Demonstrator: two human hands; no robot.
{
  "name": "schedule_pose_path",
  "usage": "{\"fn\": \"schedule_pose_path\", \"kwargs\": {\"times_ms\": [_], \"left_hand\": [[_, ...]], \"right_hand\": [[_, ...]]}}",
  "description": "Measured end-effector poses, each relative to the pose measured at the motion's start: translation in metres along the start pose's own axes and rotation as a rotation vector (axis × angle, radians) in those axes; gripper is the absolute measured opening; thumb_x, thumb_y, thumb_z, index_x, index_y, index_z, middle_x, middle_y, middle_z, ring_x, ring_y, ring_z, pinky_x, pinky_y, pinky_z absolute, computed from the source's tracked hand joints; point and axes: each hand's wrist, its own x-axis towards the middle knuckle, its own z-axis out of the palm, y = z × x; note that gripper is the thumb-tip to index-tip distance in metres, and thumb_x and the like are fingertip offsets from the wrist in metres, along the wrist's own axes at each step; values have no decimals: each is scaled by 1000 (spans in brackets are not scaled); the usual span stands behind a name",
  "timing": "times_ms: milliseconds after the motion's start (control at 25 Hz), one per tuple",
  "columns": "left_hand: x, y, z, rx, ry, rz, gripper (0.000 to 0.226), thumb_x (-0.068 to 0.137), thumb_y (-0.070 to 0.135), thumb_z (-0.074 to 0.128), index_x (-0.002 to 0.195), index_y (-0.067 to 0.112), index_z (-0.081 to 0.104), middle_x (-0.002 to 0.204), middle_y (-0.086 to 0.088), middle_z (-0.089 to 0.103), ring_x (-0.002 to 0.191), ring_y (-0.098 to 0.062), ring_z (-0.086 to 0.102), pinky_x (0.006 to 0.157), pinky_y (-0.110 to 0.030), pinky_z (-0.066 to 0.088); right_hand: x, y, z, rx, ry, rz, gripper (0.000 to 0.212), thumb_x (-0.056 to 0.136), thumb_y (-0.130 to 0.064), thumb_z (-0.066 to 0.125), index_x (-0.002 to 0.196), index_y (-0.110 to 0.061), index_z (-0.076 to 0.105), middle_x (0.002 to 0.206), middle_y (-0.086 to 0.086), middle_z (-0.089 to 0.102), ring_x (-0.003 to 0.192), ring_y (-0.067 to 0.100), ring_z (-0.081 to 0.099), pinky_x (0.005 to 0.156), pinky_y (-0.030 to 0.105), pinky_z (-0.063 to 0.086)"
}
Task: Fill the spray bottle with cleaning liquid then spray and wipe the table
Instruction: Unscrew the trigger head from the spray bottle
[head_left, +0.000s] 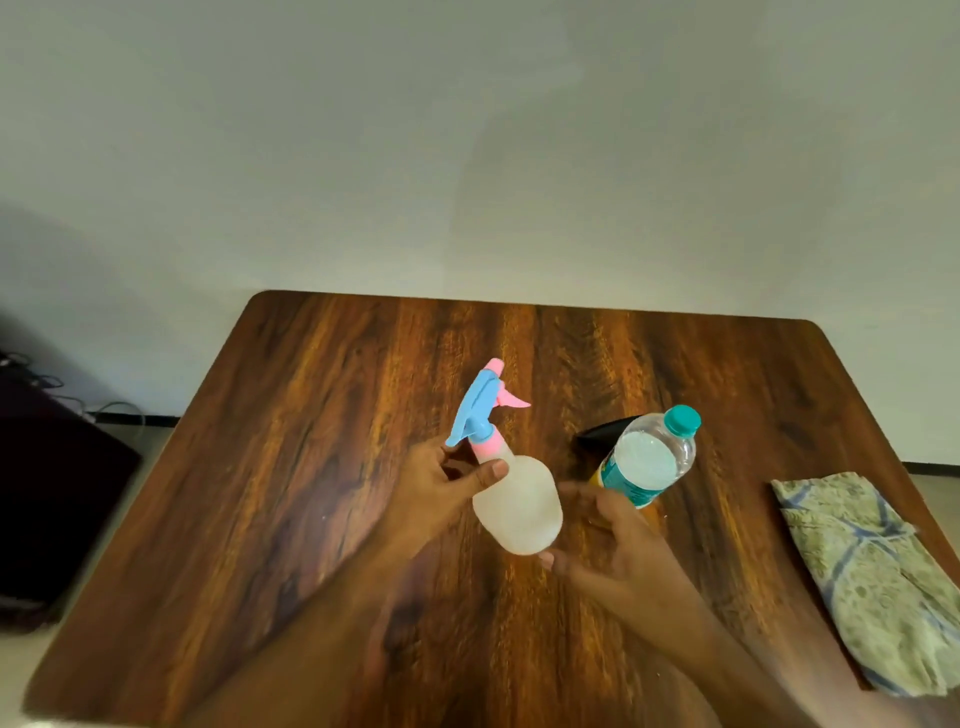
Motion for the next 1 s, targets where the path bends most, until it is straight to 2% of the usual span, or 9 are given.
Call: {"fn": "schedule_pose_path", "kwargs": {"times_ms": [80, 120, 240, 400, 640, 720, 840, 920, 1000], "left_hand": [[-25, 23, 2, -5, -90, 31, 62, 66, 57, 79, 117, 24, 69, 108, 10, 75, 102, -15, 71, 81, -28, 60], [-37, 31, 6, -31, -101, 43, 56, 68, 53, 79, 117, 26, 69, 110, 9, 75, 104, -15, 70, 82, -29, 60], [-66, 49, 20, -97, -54, 77, 40, 71, 48, 79, 109, 40, 71, 112, 12, 74, 108, -14, 68, 81, -22, 57], [-93, 68, 38, -189, 52, 80, 32, 81, 31, 72, 108, 50, 72, 114, 14, 73, 113, -9, 66, 82, -16, 53], [-113, 94, 62, -261, 104, 48, 31, 83, 26, 67, 103, 48, 75, 113, 12, 74, 112, -10, 67, 81, -16, 53], [-119, 96, 65, -315, 109, 29, 30, 84, 23, 66, 105, 43, 76, 115, 7, 74, 112, -14, 68, 82, -18, 54], [-126, 101, 68, -383, 105, -3, 29, 83, 23, 67, 106, 37, 77, 116, 1, 74, 111, -19, 69, 83, -22, 56], [-126, 103, 68, -402, 122, -1, 28, 83, 22, 67, 105, 36, 77, 116, -1, 74, 110, -20, 69, 84, -25, 57], [-124, 105, 65, -404, 177, 11, 26, 83, 23, 67, 102, 37, 78, 113, 0, 75, 109, -19, 70, 86, -29, 58]], "right_hand": [[12, -4, -5, -56, -67, -89, 95, 59, -77, 67, 140, -42, 32, 135, -28, 39, 122, 2, 45, 92, 15, 49], [15, -6, -5, -63, -121, -132, 96, 56, -80, 67, 137, -47, 29, 132, -30, 38, 121, 2, 46, 89, 14, 50], [14, -1, -4, -12, -215, -212, 82, 53, -79, 70, 122, -58, 31, 120, -38, 41, 115, 0, 51, 77, 7, 50], [-6, 11, -8, -22, -233, -255, 79, 50, -84, 68, 116, -57, 34, 115, -40, 42, 109, -7, 50, 70, 2, 45], [-29, 16, -28, 57, -278, -301, 87, 45, -87, 70, 119, -54, 39, 112, -38, 48, 109, -5, 53, 75, 9, 52], [-32, 21, -38, 205, -431, -311, 87, 50, -80, 76, 124, -51, 42, 114, -35, 55, 114, -4, 56, 79, 15, 56], [-31, 24, -48, 389, -625, -276, 86, 59, -63, 83, 131, -38, 44, 116, -24, 63, 117, 4, 60, 81, 22, 58], [-33, 19, -46, 396, -584, -252, 86, 54, -64, 84, 127, -39, 45, 112, -25, 64, 113, 4, 62, 79, 23, 59], [-36, 13, -37, 239, -345, -234, 92, 44, -75, 81, 122, -44, 43, 108, -28, 59, 107, 4, 61, 79, 22, 60]]}}
